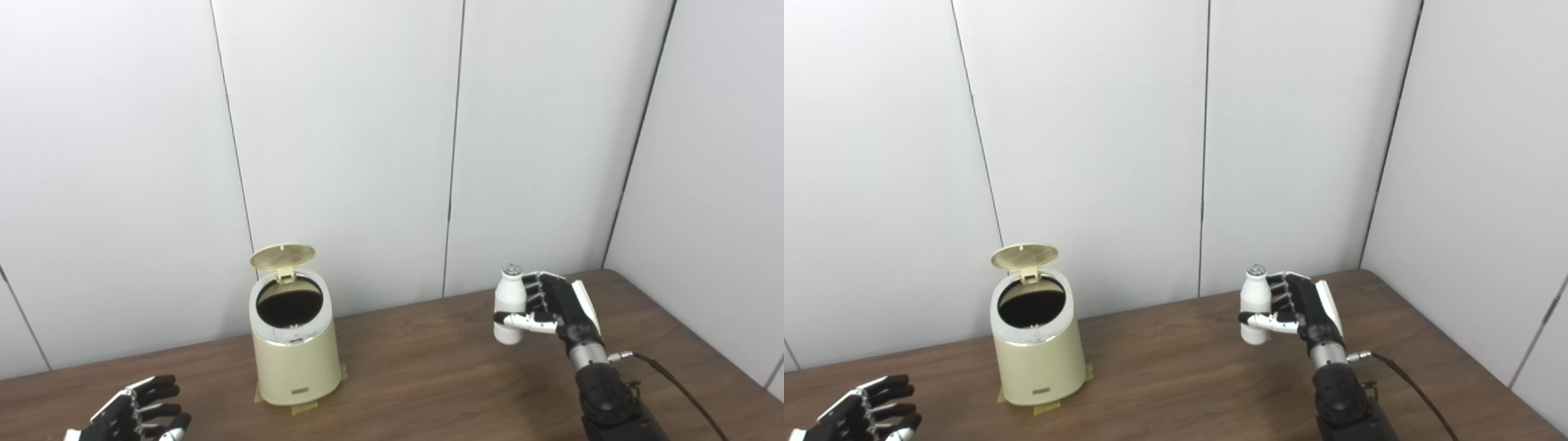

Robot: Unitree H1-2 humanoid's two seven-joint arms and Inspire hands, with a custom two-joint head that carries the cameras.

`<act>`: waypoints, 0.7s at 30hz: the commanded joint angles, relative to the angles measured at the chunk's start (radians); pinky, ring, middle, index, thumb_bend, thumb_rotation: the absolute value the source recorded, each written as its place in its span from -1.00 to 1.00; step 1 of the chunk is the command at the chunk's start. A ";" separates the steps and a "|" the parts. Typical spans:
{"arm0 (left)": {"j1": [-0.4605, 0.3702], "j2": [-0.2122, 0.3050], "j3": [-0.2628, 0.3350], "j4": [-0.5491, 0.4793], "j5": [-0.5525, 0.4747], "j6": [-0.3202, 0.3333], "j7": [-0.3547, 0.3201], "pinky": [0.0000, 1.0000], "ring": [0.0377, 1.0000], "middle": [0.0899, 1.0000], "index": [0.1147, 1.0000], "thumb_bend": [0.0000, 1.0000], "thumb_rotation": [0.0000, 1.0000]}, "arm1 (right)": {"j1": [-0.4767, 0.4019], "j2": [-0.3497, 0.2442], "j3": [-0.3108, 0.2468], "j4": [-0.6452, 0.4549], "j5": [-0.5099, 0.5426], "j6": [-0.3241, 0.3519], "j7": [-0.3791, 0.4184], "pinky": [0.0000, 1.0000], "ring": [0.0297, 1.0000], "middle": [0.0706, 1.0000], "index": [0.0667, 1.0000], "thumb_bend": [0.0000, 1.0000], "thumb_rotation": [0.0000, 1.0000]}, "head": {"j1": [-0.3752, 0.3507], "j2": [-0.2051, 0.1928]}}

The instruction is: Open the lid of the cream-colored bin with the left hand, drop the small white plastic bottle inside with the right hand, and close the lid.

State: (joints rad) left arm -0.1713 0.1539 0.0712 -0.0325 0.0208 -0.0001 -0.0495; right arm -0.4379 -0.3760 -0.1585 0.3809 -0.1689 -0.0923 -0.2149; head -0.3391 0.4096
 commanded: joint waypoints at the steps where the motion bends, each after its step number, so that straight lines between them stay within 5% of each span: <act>1: -0.038 0.013 -0.003 -0.007 0.007 -0.062 0.002 0.02 0.25 0.36 0.36 0.01 -1.00 | -0.045 -0.003 0.008 -0.093 -0.018 -0.009 -0.004 -0.35 -0.28 -0.14 0.03 0.02 -1.00 | 0.007 -0.001; 4: -0.041 0.009 -0.006 0.008 0.013 -0.073 0.007 0.00 0.22 0.33 0.34 0.03 -1.00 | -0.056 0.016 0.032 -0.192 -0.009 -0.017 0.035 -0.33 -0.25 -0.10 0.01 0.03 -1.00 | 0.029 -0.003; 11: -0.043 -0.017 -0.021 0.028 0.027 -0.077 0.021 0.02 0.23 0.32 0.32 0.11 -0.93 | -0.125 0.052 0.119 -0.383 -0.077 0.104 0.114 -0.34 -0.24 -0.13 0.00 0.03 -1.00 | 0.108 -0.010; 15: -0.047 -0.039 -0.028 0.047 0.028 -0.075 0.031 0.02 0.23 0.31 0.30 0.17 -0.87 | -0.171 0.076 0.150 -0.396 -0.096 0.140 0.141 -0.31 -0.22 -0.12 -0.02 0.04 -1.00 | 0.160 -0.011; 21: -0.054 -0.064 -0.047 0.077 0.043 -0.095 0.039 0.01 0.22 0.31 0.32 0.23 -0.76 | -0.221 0.125 0.174 -0.306 -0.047 0.060 0.175 -0.27 -0.19 -0.13 -0.05 0.04 -1.00 | 0.259 -0.012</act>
State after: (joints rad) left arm -0.1806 0.0977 0.0293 0.0576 0.0583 -0.0549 -0.0243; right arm -0.6034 -0.2458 0.0148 0.0870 -0.2318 0.0199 -0.0490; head -0.0907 0.3973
